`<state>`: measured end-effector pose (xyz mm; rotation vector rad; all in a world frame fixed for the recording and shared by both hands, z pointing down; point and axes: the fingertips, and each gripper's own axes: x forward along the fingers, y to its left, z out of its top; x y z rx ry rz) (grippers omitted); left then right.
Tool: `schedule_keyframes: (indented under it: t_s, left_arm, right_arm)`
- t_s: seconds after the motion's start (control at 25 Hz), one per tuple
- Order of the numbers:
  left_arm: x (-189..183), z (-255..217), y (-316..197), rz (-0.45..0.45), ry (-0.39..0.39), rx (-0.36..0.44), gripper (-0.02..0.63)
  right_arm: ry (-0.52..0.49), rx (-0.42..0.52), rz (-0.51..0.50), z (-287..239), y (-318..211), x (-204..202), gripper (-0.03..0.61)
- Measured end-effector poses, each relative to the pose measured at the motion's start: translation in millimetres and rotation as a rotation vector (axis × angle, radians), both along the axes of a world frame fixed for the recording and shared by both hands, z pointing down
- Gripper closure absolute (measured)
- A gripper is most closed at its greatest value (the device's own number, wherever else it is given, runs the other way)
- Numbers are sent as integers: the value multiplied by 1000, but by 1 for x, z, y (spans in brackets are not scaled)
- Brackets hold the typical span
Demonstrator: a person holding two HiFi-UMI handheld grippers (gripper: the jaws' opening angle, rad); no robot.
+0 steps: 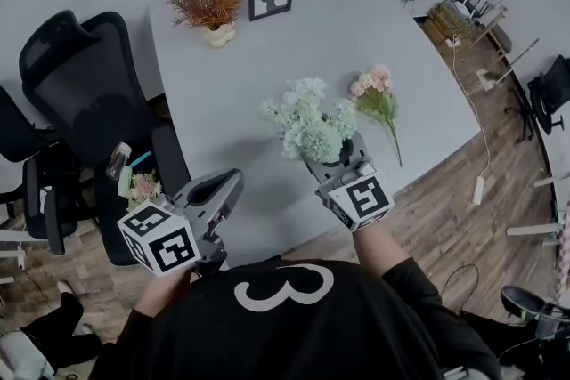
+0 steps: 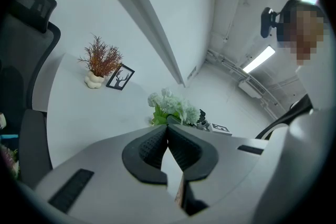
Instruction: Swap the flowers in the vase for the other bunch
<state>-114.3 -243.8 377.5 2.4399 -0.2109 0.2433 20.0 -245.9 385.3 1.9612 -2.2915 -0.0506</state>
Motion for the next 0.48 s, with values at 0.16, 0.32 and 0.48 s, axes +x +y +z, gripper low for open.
schedule_keyframes:
  t_s: [0.16, 0.32, 0.48]
  left_arm:
    - [1, 1, -2, 2, 2, -7, 602]
    - [4, 2, 0, 13, 1, -12, 602]
    - [7, -1, 0, 21, 9, -8, 601]
  right_arm:
    - [-21, -3, 4, -2, 0, 3, 427]
    - [-44, -22, 11, -1, 0, 6, 494]
    - [-60, -12, -7, -5, 1, 6, 517]
